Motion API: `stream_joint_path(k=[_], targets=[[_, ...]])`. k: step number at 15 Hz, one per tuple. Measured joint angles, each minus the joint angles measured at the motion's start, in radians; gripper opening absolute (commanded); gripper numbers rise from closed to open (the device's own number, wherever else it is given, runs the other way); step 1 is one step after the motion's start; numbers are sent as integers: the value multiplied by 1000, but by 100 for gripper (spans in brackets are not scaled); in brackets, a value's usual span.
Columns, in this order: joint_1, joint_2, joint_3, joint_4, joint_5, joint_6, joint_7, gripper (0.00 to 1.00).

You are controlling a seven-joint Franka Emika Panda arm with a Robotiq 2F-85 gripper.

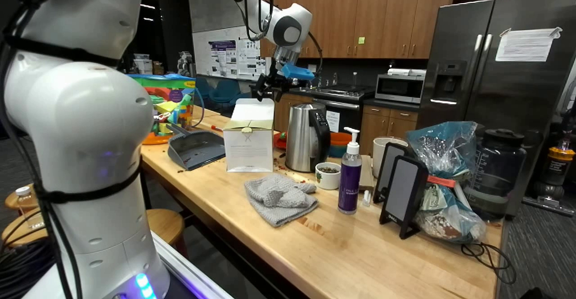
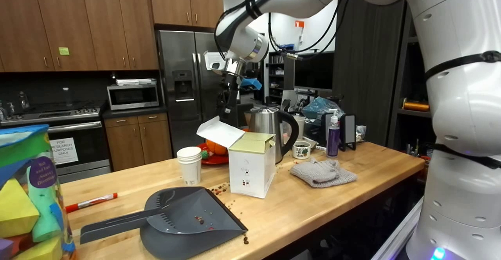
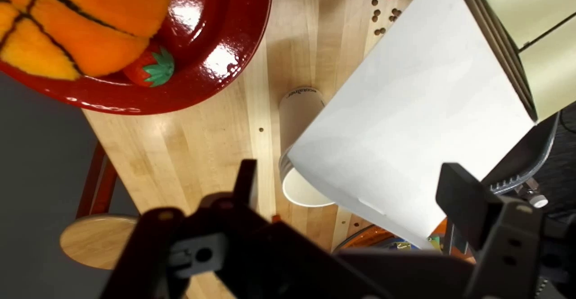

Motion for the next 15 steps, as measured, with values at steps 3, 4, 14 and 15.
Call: stream_joint_path(k=[3, 4, 14, 15], targets=[[-3, 14, 0, 10, 0, -1, 3, 100], [-4, 18, 0, 15, 0, -2, 5, 100], [-12, 50, 7, 64, 0, -84, 49, 100], [-13, 50, 8, 71, 0, -113, 57, 100]])
